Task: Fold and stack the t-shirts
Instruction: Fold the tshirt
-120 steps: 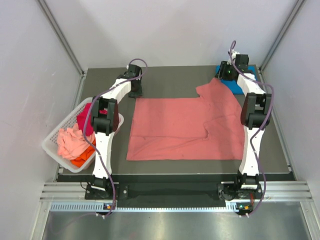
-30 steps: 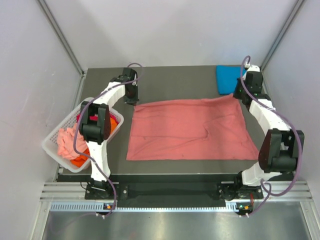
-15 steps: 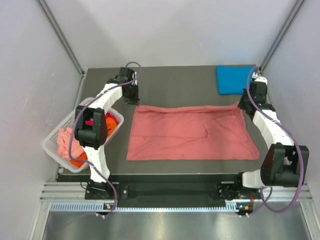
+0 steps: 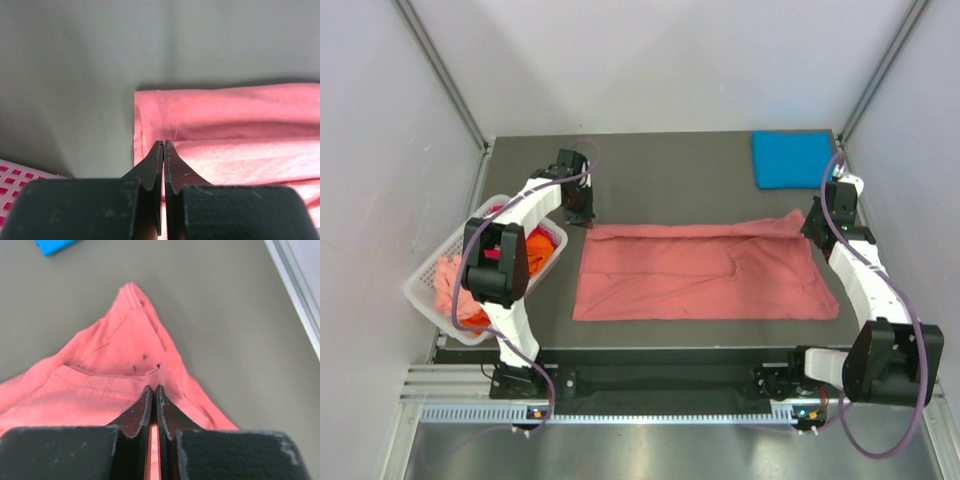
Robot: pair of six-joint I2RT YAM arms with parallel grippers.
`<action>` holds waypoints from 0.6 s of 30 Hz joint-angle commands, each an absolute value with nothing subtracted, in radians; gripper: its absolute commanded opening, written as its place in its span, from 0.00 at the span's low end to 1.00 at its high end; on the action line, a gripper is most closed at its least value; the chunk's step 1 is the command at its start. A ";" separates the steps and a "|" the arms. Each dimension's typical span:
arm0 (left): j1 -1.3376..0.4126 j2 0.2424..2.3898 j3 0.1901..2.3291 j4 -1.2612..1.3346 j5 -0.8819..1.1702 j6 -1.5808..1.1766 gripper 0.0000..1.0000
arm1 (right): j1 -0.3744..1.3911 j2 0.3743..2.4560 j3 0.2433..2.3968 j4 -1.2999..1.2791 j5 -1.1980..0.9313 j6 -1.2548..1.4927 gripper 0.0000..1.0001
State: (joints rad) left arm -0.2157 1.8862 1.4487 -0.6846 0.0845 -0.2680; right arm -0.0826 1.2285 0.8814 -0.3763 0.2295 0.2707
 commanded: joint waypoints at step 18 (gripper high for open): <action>-0.222 1.764 1.364 -0.723 0.014 -0.285 0.00 | -0.101 1.016 0.750 -0.488 0.333 0.363 0.00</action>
State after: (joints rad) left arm -0.2195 1.8256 1.3804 -0.7116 0.0463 -0.2741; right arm -0.0883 1.0416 0.7574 -0.4652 0.2848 0.3470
